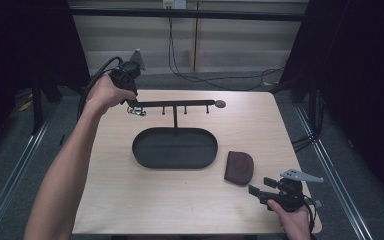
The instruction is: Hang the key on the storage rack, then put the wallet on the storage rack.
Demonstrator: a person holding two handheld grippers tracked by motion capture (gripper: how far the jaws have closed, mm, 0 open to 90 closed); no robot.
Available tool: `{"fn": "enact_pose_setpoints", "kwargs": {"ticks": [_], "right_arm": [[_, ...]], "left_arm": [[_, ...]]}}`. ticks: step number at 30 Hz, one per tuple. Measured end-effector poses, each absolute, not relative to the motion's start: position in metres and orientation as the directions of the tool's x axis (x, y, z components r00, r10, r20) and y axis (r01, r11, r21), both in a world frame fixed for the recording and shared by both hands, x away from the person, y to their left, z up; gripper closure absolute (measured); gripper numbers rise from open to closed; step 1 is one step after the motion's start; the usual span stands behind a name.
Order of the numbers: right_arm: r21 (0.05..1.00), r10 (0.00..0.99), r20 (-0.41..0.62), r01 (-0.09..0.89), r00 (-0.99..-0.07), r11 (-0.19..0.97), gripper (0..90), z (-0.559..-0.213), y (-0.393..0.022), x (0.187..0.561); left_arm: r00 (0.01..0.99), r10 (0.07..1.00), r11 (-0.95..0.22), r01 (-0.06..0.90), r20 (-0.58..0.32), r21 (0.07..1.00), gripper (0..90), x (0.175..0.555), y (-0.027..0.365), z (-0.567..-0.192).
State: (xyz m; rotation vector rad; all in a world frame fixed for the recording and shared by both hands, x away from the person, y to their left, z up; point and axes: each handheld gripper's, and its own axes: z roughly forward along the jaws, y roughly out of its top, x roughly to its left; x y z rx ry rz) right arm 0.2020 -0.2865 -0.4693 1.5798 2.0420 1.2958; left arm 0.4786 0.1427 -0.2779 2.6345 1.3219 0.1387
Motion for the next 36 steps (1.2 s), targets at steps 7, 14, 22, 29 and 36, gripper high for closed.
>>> {"fn": "enact_pose_setpoints", "kwargs": {"ticks": [7,14,22,29,36], "right_arm": [[0.762,0.874,0.305,0.648,-0.378,0.015,24.1,-0.469,-0.286,0.202],[0.757,0.874,0.309,0.654,-0.374,0.012,24.1,-0.470,-0.286,0.204],[0.760,0.876,0.301,0.650,-0.377,0.019,24.1,-0.469,-0.286,0.203],[0.760,0.877,0.297,0.649,-0.379,0.023,24.1,-0.469,-0.285,0.203],[0.759,0.878,0.296,0.650,-0.375,0.022,24.0,-0.470,-0.285,0.203]], "left_arm": [[0.598,0.801,-0.581,0.783,-0.011,0.221,85.1,0.477,0.146,-0.279],[0.608,0.794,-0.587,0.776,-0.021,0.231,83.1,0.473,0.150,-0.278],[0.603,0.794,-0.568,0.783,-0.082,0.253,80.2,0.459,0.163,-0.277],[0.624,0.773,-0.573,0.764,-0.114,0.297,71.3,0.442,0.175,-0.287],[0.624,0.774,-0.561,0.754,-0.108,0.343,60.2,0.427,0.184,-0.297]]}}
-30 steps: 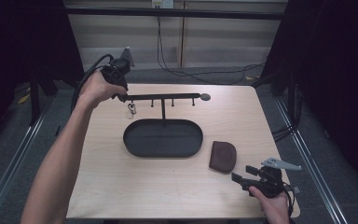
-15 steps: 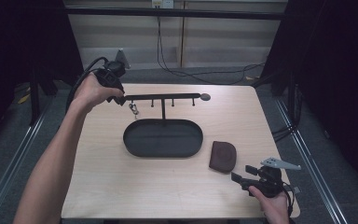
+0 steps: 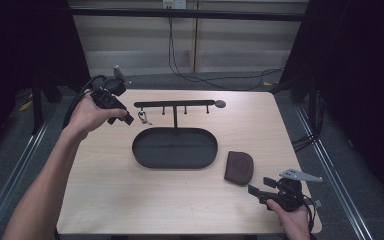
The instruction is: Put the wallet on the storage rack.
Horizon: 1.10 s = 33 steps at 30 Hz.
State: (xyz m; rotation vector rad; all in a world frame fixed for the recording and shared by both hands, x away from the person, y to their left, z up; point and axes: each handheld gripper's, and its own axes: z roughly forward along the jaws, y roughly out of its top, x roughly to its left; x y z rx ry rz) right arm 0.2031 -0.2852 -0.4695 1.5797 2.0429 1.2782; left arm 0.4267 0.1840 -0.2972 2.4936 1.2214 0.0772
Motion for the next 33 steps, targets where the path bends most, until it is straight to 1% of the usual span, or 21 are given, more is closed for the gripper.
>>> {"fn": "enact_pose_setpoints", "kwargs": {"ticks": [4,5,7,9,12,13,14,16,18,20,24,27,30,33], "right_arm": [[0.760,0.878,0.296,0.649,-0.376,0.022,24.0,-0.469,-0.285,0.203],[0.760,0.878,0.296,0.649,-0.377,0.022,24.0,-0.469,-0.285,0.203],[0.761,0.877,0.297,0.649,-0.377,0.021,24.0,-0.469,-0.285,0.203],[0.759,0.878,0.298,0.651,-0.374,0.019,24.0,-0.469,-0.285,0.203],[0.759,0.879,0.296,0.651,-0.373,0.021,24.0,-0.470,-0.285,0.203],[0.760,0.879,0.296,0.650,-0.374,0.021,24.0,-0.469,-0.285,0.203],[0.760,0.880,0.297,0.650,-0.372,0.018,24.0,-0.469,-0.286,0.203],[0.758,0.880,0.299,0.652,-0.369,0.016,23.9,-0.469,-0.286,0.203],[0.755,0.881,0.304,0.656,-0.363,0.010,23.9,-0.470,-0.286,0.204],[0.756,0.880,0.302,0.655,-0.366,0.014,23.9,-0.470,-0.286,0.204],[0.757,0.882,0.298,0.653,-0.366,0.016,23.9,-0.470,-0.285,0.204],[0.755,0.881,0.300,0.655,-0.366,0.015,23.9,-0.470,-0.286,0.204],[0.755,0.880,0.301,0.656,-0.367,0.015,23.9,-0.469,-0.286,0.204],[0.755,0.881,0.299,0.655,-0.367,0.016,23.9,-0.469,-0.286,0.204]], "left_arm": [[0.624,0.772,-0.543,0.747,-0.121,0.385,51.1,0.417,0.191,-0.304],[0.617,0.778,-0.525,0.742,-0.118,0.416,49.4,0.414,0.193,-0.307],[0.616,0.776,-0.508,0.737,-0.134,0.447,45.1,0.409,0.196,-0.313],[0.621,0.769,-0.504,0.734,-0.151,0.455,43.0,0.404,0.198,-0.320],[0.634,0.761,-0.507,0.714,-0.138,0.484,38.8,0.396,0.199,-0.329],[0.634,0.764,-0.509,0.704,-0.117,0.495,36.8,0.391,0.200,-0.333],[0.633,0.765,-0.507,0.705,-0.119,0.497,32.9,0.389,0.200,-0.335],[0.640,0.752,-0.487,0.700,-0.156,0.522,30.3,0.384,0.203,-0.339],[0.648,0.745,-0.484,0.689,-0.158,0.540,27.9,0.377,0.207,-0.344],[0.657,0.731,-0.475,0.685,-0.185,0.553,22.6,0.371,0.211,-0.351],[0.672,0.709,-0.458,0.671,-0.216,0.583,19.0,0.359,0.220,-0.362],[0.675,0.709,-0.454,0.658,-0.203,0.600,20.0,0.349,0.227,-0.374],[0.680,0.696,-0.439,0.658,-0.231,0.612,20.6,0.340,0.232,-0.383],[0.678,0.699,-0.434,0.656,-0.230,0.617,20.8,0.330,0.238,-0.389]]}}
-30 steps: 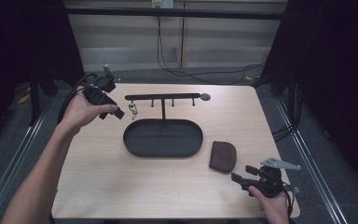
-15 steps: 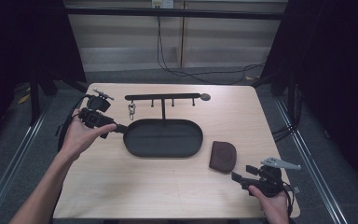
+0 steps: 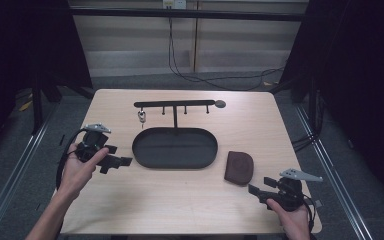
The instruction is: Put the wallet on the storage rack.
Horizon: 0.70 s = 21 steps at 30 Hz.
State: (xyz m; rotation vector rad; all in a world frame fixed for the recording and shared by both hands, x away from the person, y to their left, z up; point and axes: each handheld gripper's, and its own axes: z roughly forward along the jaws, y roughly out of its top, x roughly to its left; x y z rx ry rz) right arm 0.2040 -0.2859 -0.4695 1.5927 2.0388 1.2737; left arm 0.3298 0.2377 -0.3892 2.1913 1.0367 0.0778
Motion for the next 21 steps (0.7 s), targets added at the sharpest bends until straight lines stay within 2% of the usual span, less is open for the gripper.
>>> {"fn": "enact_pose_setpoints", "kwargs": {"ticks": [3,6,11,21], "right_arm": [[0.754,0.880,0.305,0.656,-0.364,0.010,23.7,-0.469,-0.286,0.204],[0.752,0.877,0.312,0.659,-0.365,0.007,23.3,-0.469,-0.287,0.204],[0.747,0.869,0.334,0.665,-0.364,-0.008,21.0,-0.468,-0.289,0.205],[0.733,0.865,0.331,0.680,-0.378,0.016,18.6,-0.466,-0.290,0.207]], "left_arm": [[0.693,0.685,-0.436,0.637,-0.224,0.636,22.3,0.319,0.243,-0.394],[0.668,0.694,-0.366,0.649,-0.268,0.667,22.4,0.310,0.251,-0.403],[0.653,0.707,-0.328,0.641,-0.270,0.693,23.2,0.293,0.258,-0.422],[0.644,0.723,-0.347,0.652,-0.251,0.674,22.7,0.256,0.258,-0.450]]}}
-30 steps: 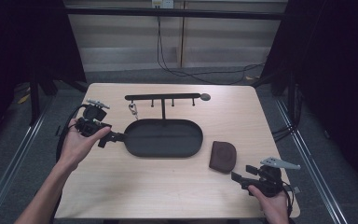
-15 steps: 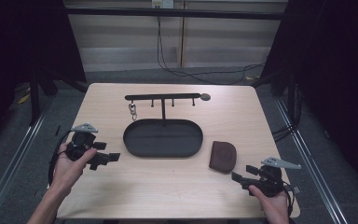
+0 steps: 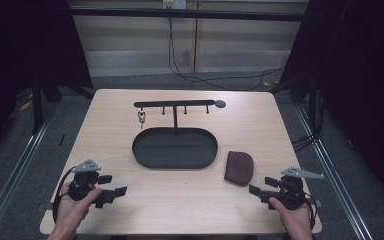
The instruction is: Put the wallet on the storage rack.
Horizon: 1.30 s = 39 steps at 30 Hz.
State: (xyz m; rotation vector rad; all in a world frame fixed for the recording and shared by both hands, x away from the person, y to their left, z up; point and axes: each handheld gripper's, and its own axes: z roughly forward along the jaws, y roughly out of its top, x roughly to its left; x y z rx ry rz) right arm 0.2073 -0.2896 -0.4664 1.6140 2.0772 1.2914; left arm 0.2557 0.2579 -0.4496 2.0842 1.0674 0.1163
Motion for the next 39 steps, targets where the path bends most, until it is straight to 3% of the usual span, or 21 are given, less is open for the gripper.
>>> {"fn": "enact_pose_setpoints", "kwargs": {"ticks": [6,16,23,39], "right_arm": [[0.719,0.867,0.331,0.694,-0.373,0.024,19.5,-0.463,-0.292,0.211],[0.695,0.867,0.324,0.717,-0.378,0.053,26.1,-0.452,-0.298,0.224],[0.669,0.852,0.337,0.739,-0.401,0.083,21.3,-0.448,-0.295,0.243],[0.549,0.878,0.282,0.815,-0.387,0.183,25.0,-0.432,-0.284,0.289]], "left_arm": [[0.568,0.776,-0.254,0.679,-0.274,0.689,24.2,0.237,0.258,-0.459],[0.614,0.743,-0.276,0.644,-0.267,0.714,24.2,0.228,0.253,-0.466],[0.627,0.739,-0.298,0.633,-0.247,0.715,23.9,0.222,0.248,-0.465],[0.639,0.734,-0.332,0.632,-0.228,0.701,22.7,0.230,0.249,-0.468]]}}
